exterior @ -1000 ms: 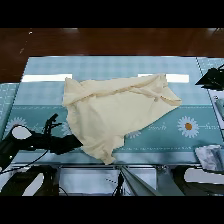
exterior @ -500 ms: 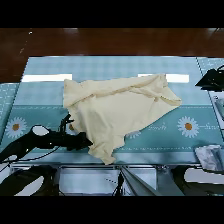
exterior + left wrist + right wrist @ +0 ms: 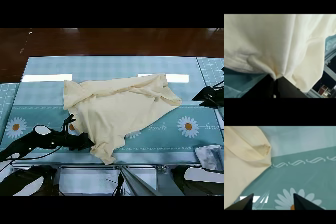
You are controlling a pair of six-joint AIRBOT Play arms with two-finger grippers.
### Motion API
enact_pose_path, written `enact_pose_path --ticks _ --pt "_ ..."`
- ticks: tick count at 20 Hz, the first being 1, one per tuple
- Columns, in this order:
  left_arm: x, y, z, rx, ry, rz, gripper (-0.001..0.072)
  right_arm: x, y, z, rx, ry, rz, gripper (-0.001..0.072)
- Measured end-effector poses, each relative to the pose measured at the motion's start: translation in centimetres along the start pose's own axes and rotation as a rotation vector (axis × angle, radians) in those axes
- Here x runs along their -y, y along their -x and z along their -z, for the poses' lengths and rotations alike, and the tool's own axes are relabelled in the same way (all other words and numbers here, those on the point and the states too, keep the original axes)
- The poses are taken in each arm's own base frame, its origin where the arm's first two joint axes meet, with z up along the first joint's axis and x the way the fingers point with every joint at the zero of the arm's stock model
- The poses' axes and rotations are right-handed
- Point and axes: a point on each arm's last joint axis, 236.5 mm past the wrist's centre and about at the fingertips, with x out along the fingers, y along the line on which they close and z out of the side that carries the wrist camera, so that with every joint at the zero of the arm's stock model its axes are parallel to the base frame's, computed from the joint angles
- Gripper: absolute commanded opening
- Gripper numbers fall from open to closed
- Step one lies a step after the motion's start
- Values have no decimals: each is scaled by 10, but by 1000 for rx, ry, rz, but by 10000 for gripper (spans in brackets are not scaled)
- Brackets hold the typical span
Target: Fold the shirts.
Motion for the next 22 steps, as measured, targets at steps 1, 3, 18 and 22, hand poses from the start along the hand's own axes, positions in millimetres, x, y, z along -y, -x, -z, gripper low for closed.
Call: enact_pose_path --ticks 1,3,18,22 --pt "1 0 1 -2 2 4 24 2 -8 0 15 -10 -9 583" --pt "3 0 3 -12 7 13 24 6 -22 -1 44 -27 -19 583" --pt "10 11 -18 54 98 81 24 -46 -109 -16 88 107 -29 21" --pt "13 14 -21 63 87 89 24 -57 -81 -40 174 183 9 21"
